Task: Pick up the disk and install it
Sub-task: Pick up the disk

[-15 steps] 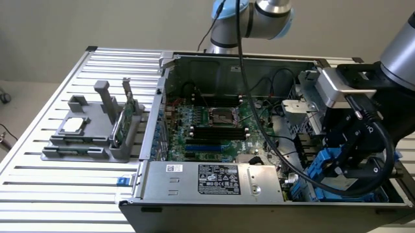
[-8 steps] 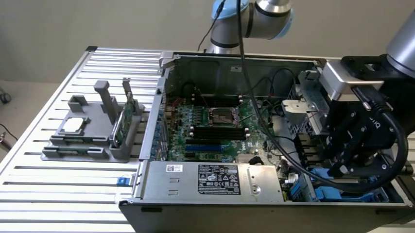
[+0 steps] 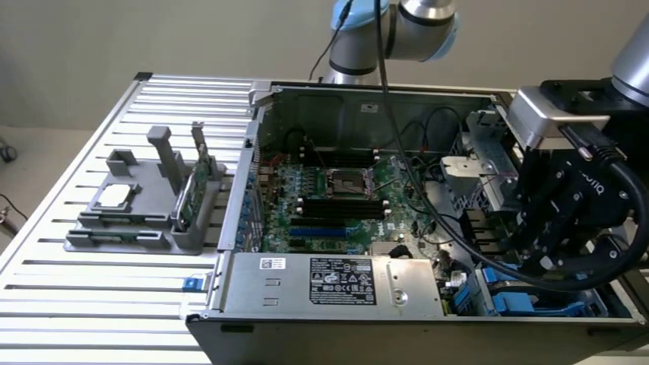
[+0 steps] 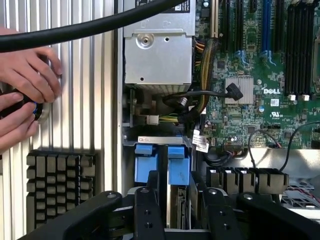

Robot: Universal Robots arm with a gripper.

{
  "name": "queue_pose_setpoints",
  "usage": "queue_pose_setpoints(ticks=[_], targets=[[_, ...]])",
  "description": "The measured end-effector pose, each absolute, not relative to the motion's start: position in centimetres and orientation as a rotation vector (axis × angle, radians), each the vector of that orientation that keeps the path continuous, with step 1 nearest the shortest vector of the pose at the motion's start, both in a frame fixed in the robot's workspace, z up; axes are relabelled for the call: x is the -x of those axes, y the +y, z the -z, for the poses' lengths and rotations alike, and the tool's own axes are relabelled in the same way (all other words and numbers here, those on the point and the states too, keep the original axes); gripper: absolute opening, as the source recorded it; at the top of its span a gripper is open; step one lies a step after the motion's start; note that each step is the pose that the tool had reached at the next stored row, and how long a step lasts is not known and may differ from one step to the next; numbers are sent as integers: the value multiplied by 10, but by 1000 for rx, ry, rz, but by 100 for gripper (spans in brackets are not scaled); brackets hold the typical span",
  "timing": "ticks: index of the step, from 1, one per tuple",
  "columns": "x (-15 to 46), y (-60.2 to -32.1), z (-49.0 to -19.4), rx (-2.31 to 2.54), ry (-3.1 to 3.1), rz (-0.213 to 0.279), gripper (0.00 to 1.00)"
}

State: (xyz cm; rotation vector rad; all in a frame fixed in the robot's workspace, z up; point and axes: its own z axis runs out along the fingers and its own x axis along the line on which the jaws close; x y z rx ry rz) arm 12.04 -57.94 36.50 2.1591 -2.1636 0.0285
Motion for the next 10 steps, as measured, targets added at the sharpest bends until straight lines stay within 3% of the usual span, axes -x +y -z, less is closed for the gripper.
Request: queue_pose_setpoints(ticks=[4, 7, 10], targets=[[-125, -576, -365, -2159, -2160, -34, 36], [-128, -575, -365, -2158, -2155, -41, 18], [-130, -574, -361, -2157, -2149, -52, 12]])
